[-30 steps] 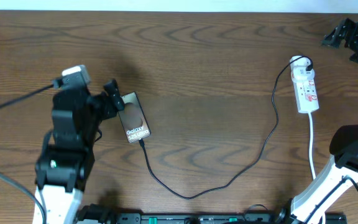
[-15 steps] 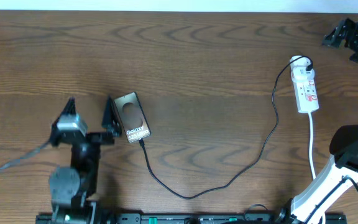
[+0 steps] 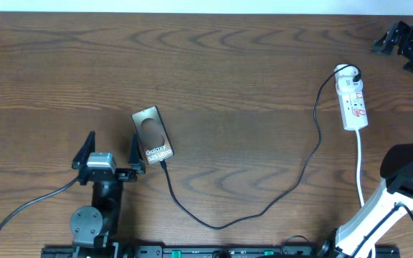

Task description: Plug charger to phone and switch on socket

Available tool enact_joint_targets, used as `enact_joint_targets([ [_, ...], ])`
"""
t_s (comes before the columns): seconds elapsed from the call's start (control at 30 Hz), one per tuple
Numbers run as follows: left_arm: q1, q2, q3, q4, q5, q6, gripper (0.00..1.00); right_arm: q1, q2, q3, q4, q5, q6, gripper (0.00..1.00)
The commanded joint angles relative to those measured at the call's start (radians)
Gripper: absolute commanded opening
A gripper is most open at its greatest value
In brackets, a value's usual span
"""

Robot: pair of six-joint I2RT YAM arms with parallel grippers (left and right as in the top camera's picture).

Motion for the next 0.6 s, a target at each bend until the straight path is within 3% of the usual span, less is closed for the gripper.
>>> enact_joint_targets([
  [0.0, 0.003, -0.107, -0.053, -0.055, 0.012, 0.005, 0.91, -0.004, 0.008, 0.017, -0.003, -0.009, 0.013, 0.99],
  [0.17, 0.036, -0.13, -0.053, -0.117, 0.0, -0.057, 0.91, -0.004, 0.008, 0.016, -0.003, -0.009, 0.013, 0.99],
  [0.37, 0.092, -0.13, -0.053, -0.267, -0.072, -0.241, 0.91, -0.004, 0.008, 0.016, -0.003, -0.009, 0.013, 0.99],
  [0.57, 0.092, -0.13, -0.053, -0.35, -0.092, -0.215, 0.91, -0.004, 0.008, 0.017, -0.003, -0.009, 0.013, 0.99],
])
